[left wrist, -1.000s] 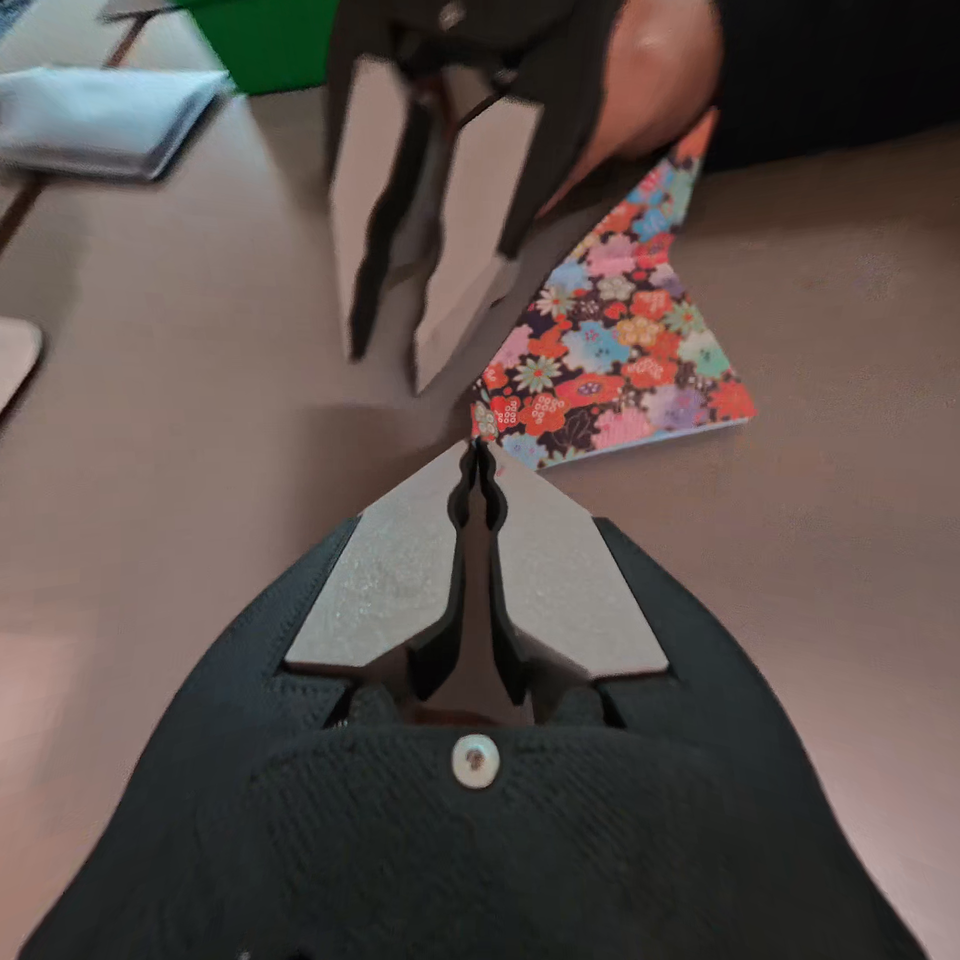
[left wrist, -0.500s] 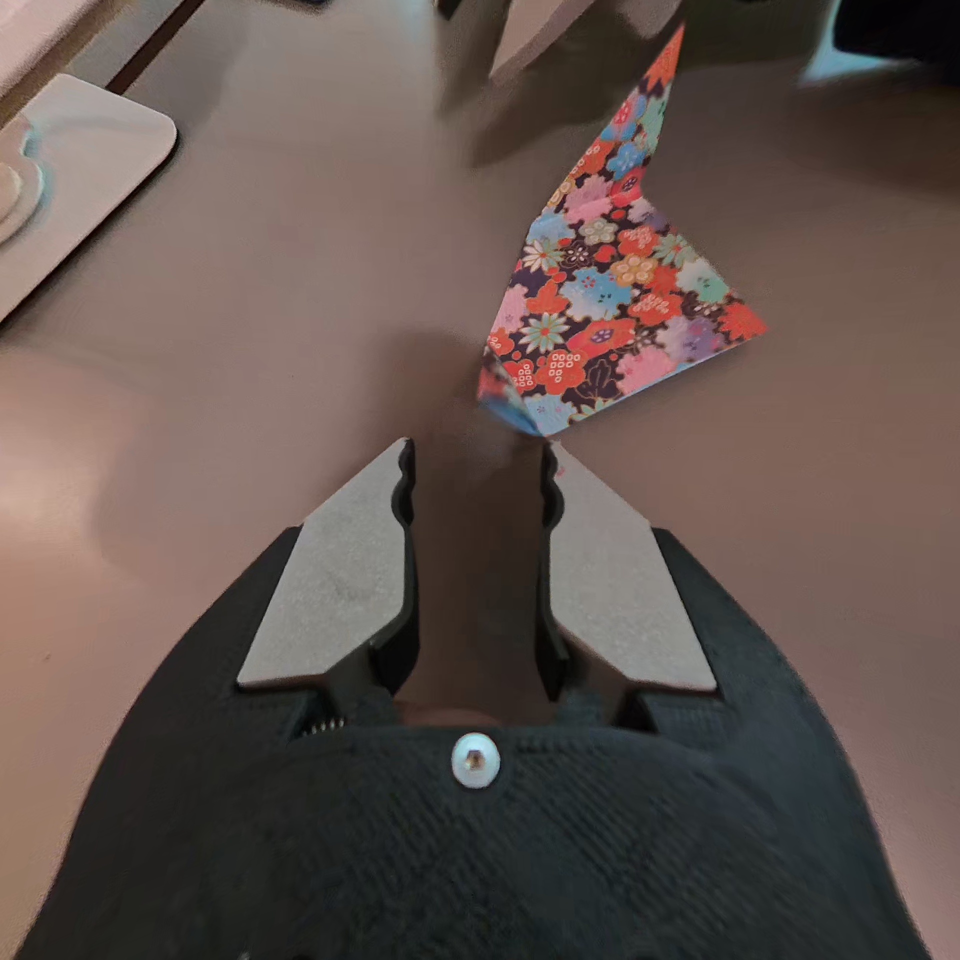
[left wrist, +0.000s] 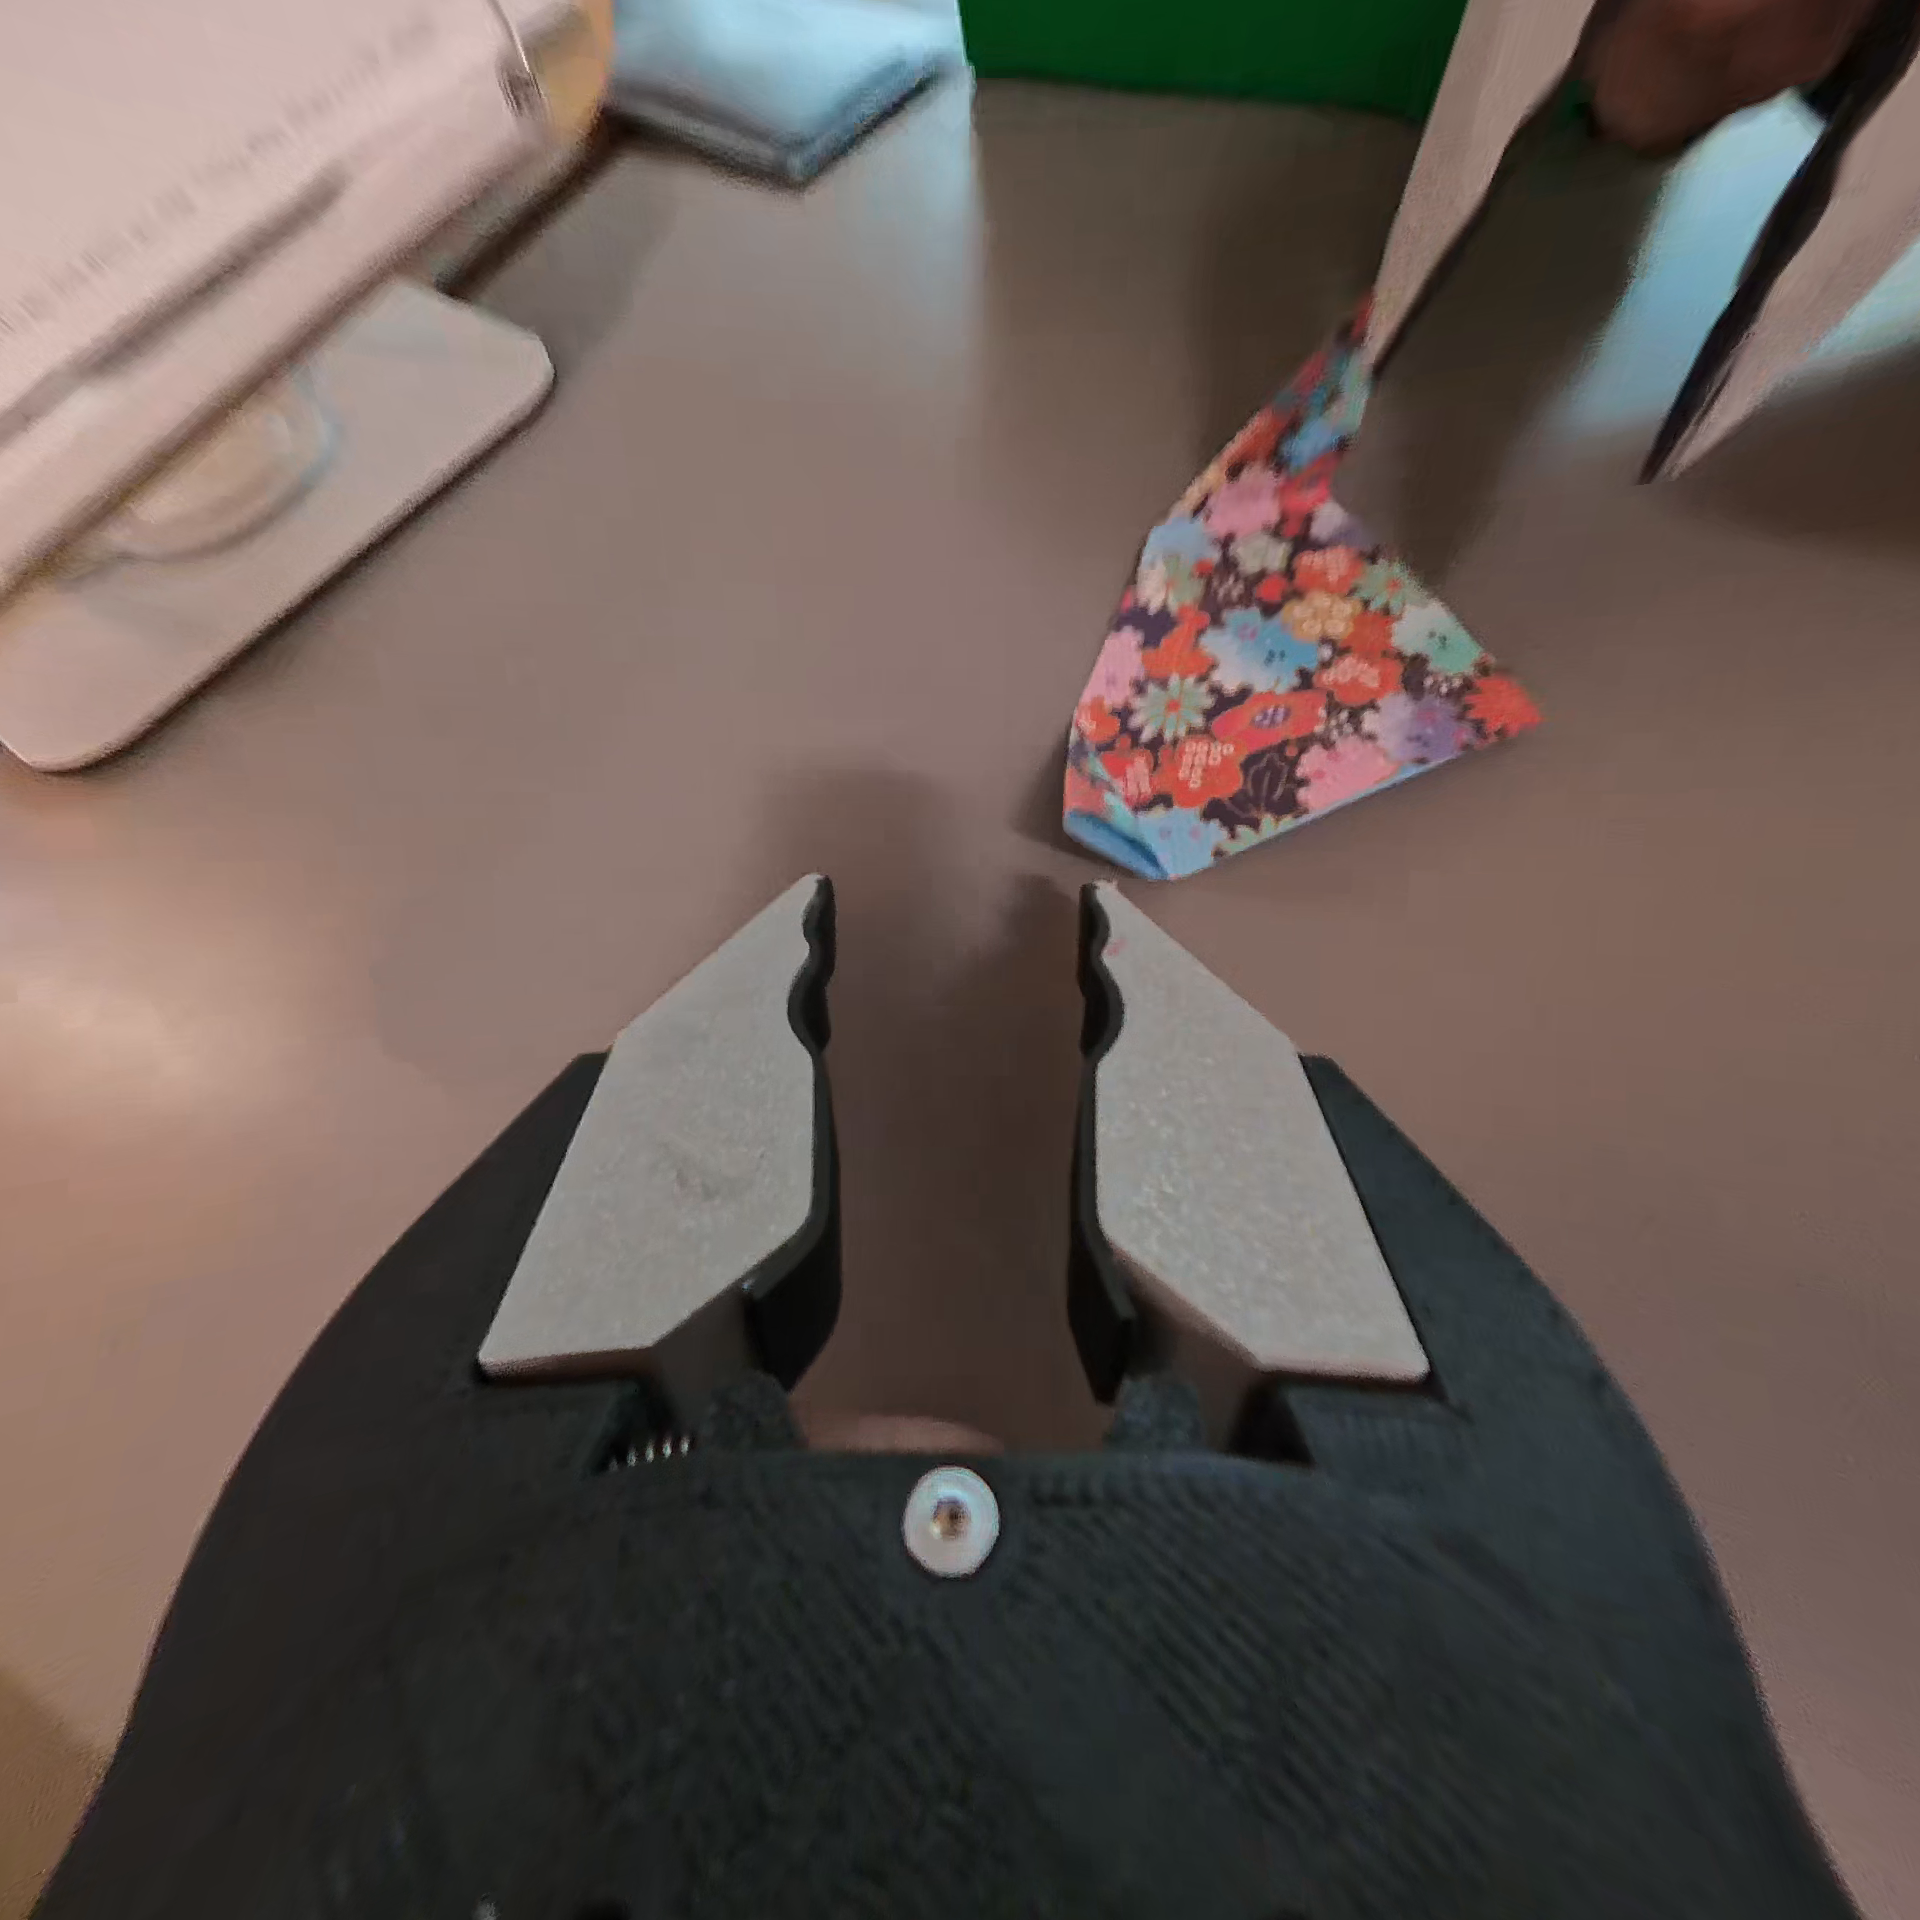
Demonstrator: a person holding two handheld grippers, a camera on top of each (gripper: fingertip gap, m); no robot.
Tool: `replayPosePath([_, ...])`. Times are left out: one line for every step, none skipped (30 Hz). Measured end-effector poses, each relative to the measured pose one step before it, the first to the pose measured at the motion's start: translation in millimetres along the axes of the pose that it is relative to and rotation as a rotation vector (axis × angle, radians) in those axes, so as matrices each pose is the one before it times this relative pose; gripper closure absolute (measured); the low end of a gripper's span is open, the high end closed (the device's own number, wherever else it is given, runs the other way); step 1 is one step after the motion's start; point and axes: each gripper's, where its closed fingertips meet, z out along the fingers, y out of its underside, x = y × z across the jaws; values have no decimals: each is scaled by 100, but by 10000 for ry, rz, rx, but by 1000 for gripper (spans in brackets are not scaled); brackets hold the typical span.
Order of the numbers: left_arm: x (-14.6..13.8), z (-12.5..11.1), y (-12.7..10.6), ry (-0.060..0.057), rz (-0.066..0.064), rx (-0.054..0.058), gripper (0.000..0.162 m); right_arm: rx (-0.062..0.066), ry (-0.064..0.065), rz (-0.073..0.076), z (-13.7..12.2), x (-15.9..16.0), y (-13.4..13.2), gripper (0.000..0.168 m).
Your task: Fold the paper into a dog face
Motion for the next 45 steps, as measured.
replayPosePath([140, -429, -1009, -49, 169, 512, 118, -175, -105, -84, 250, -306, 190, 120])
replayPosePath([430, -438, -1064, 64, 252, 547, 118, -164, -75, -93, 235, -263, 183, 120])
replayPosePath([662, -390, -1039, 150, 323, 527, 120, -157, -78, -100, 214, -275, 172, 120])
replayPosePath([857, -324, -943, 223, 367, 481, 121, -169, -102, -98, 244, -328, 184, 120])
replayPosePath([905, -203, -801, 263, 332, 418, 122, -188, -66, -112, 277, -279, 200, 120])
replayPosePath([858, -51, -555, 269, 261, 286, 125, -195, -4, -136, 319, -182, 209, 120])
replayPosePath([791, 97, -238, 293, 154, 100, 126, -208, 7, -147, 346, -178, 216, 120])
replayPosePath([745, 237, 101, 322, 59, -99, 125, -234, 2, -142, 366, -182, 255, 119])
replayPosePath([595, 340, 275, 255, 21, -202, 124, -252, 18, -133, 388, -152, 286, 118])
replayPosePath([465, 430, 319, 164, 26, -204, 123, -262, 42, -133, 367, -110, 281, 118])
replayPosePath([457, 478, 327, 152, 61, -199, 122, -251, 76, -142, 325, -55, 255, 116])
replayPosePath([289, 523, 361, 28, 102, -208, 121, -202, 165, -128, 241, 98, 195, 114])
replayPosePath([24, 545, 424, -135, 114, -245, 119, -134, 219, -112, 142, 202, 104, 114])
replayPosePath([-7, 532, 487, -144, 123, -306, 117, -56, 174, -101, 30, 178, 24, 112])
replayPosePath([6, 503, 464, -149, 155, -307, 115, 20, 133, -53, -42, 160, -56, 113])
replayPosePath([69, 429, 329, -146, 191, -230, 114, 30, 109, -8, -71, 168, -38, 114])
replayPosePath([290, 348, 179, -6, 192, -140, 114, -25, 87, 15, -27, 168, 76, 114])
replayPosePath([459, 300, 124, 115, 147, -102, 114, -122, 73, 5, 71, 144, 247, 114])
replayPosePath([344, 312, 195, 84, 82, -142, 114, -142, 52, -1, 138, 86, 272, 113])
replayPosePath([123, 316, 295, -11, 49, -196, 114, -31, 2, 19, 121, 21, 80, 116])
replayPosePath([23, 297, 347, -38, 43, -216, 114, 46, -17, 26, 75, -3, -65, 117])
replayPosePath([-103, 224, 283, -75, 11, -238, 114, 37, 27, 22, 71, 56, -76, 118])
replayPosePath([-215, 149, 169, -115, -63, -138, 114, 42, 16, 29, 70, 48, -52, 118])
replayPosePath([-145, 79, 98, -64, -70, -82, 113, 65, -13, 50, 72, 17, -53, 120])
replayPosePath([-76, 50, 68, -24, -43, -53, 113, 97, -43, 82, 97, -8, -66, 121])
replayPosePath([-57, 43, 60, -49, -4, -53, 113, 111, -87, 120, 102, -51, -77, 123])
replayPosePath([-19, 25, 33, -46, 31, -22, 113, 106, -137, 158, 120, -94, -79, 125])
replayPosePath([7, -3, -11, -15, 21, 7, 113, 105, -164, 204, 123, -85, -58, 127])
replayPosePath([-5, 2, 2, 9, -18, -2, 113, 99, -164, 251, 113, -34, -40, 128])
replayPosePath([-3, 3, 16, 33, -45, -6, 113, 82, -167, 286, 98, 16, 10, 127])
replayPosePath([-20, 12, 13, 38, -60, -8, 113, 63, -182, 290, 68, 13, 52, 127])
replayPosePath([-27, 12, 19, 24, -56, -10, 113, 53, -157, 276, 42, 43, 76, 127])
replayPosePath([-26, 11, 16, 12, -37, -6, 113, 48, -112, 244, 27, 82, 69, 125])
replayPosePath([-43, 16, 24, -5, -33, -12, 113, 39, -94, 195, 32, 62, 58, 123])
replayPosePath([-48, 14, 10, -16, -31, -16, 113, 29, -85, 129, 23, 27, 40, 122])
replayPosePath([-58, 12, 29, -37, -21, -18, 113, 21, -50, 68, 19, 22, 8, 122])
replayPosePath([-16, -2, 12, -20, 7, -5, 114, 9, -15, 31, 6, 31, 8, 122])
replayPosePath([9, 2, -8, -13, 26, -1, 114, 1, -1, 14, 7, 31, -5, 121])
replayPosePath([32, -3, -1, -4, 32, 4, 115, 8, -5, -12, 3, -12, -10, 121])
replayPosePath([9, 3, -10, -15, 21, 0, 115, 17, -11, -23, 21, -38, -36, 122])
replayPosePath([-1, 3, -5, -4, 5, -1, 115, 15, -35, -17, 35, -72, -50, 124])
replayPosePath([-32, 11, 13, -9, -18, -8, 116, 14, -48, -11, 43, -97, -58, 127])
replayPosePath([-52, 15, 28, -17, -33, -19, 116, 14, -35, -12, 56, -72, -56, 130])
replayPosePath([-42, 14, 11, -7, -31, -12, 116, 6, -11, -27, 49, -57, -60, 134])
replayPosePath([-55, 23, 24, -18, -38, -19, 116, 1, 17, -40, 31, -29, -54, 137])
